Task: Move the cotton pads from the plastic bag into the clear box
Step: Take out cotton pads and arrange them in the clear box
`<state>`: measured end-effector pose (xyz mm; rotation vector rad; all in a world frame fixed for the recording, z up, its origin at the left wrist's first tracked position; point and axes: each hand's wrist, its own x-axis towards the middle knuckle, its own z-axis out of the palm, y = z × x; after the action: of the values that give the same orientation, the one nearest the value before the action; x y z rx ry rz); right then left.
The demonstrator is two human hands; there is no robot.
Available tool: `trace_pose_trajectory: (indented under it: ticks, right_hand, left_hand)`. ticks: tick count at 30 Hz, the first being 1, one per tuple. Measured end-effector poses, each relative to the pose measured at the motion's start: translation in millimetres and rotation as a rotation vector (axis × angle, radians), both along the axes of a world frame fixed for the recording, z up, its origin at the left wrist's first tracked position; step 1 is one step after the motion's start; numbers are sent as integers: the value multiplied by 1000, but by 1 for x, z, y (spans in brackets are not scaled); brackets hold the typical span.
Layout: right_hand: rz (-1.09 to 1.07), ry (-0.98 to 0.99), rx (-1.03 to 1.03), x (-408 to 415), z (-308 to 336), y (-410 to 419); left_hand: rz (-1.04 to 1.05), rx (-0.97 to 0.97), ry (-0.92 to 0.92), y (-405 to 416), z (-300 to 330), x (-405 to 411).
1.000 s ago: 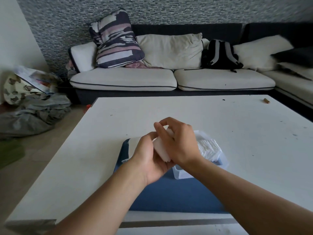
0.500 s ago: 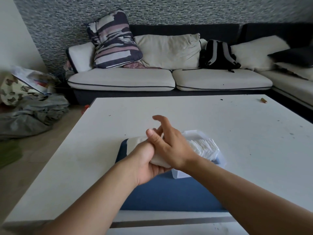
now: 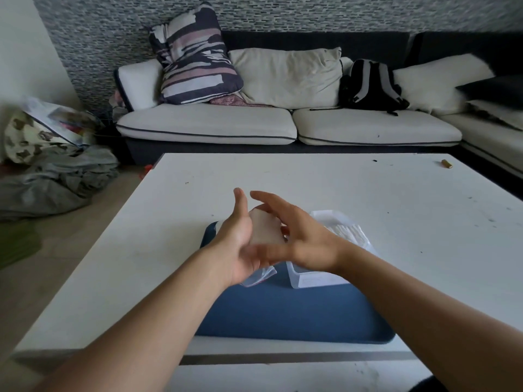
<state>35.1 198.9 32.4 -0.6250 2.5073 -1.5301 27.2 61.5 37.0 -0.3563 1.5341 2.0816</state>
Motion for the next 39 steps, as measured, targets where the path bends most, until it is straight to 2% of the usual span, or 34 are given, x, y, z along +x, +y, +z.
trace_pose_trajectory:
  ticks: [2,7,11,13,17,19,22,24,27,31,33,36,39]
  right_hand:
    - [-39,-186,-168,-6,3,7]
    - [5,-208,-200,-15,1,20]
    - [-297,-173,-332,-26,2,32]
    - [-381,-263,-405,-28,2,34]
    - [-283,-545,-499,-23,1,28]
    - [-263,-606,-522,-22,5,28]
    - [-492,-515,-365,-31,6,39]
    - [-666,-466,-95,-40,-2,48]
    - [-630,-474,337,-50,-18,49]
    - [-523,-478,487,-55,-37,42]
    - [-532,-420,509,-55,-43,40]
    - [-525,-342,609,-58,-52,37]
    - [-546,-265,725,-59,-61,33]
  left_hand:
    - [-35,35,-15,0,2,0]
    - [-87,36,-9,1,-1,-6]
    - [17,41,62,5,-9,-14]
    - [100,68,65,8,-12,-16]
    - [109,166,60,19,-21,-21]
    - [121,152,82,22,-21,-22]
    - [194,1,190,27,-16,-22]
    - [162,-308,419,26,-18,-23]
    - [-16,-762,804,16,-33,-20]
    - [-301,-1112,1163,11,-47,-12]
    - [-476,-1216,1211,12,-47,-7]
    - [-718,-1319,1180,13,-52,-2]
    - [-807,-1320,1124,13,-56,0]
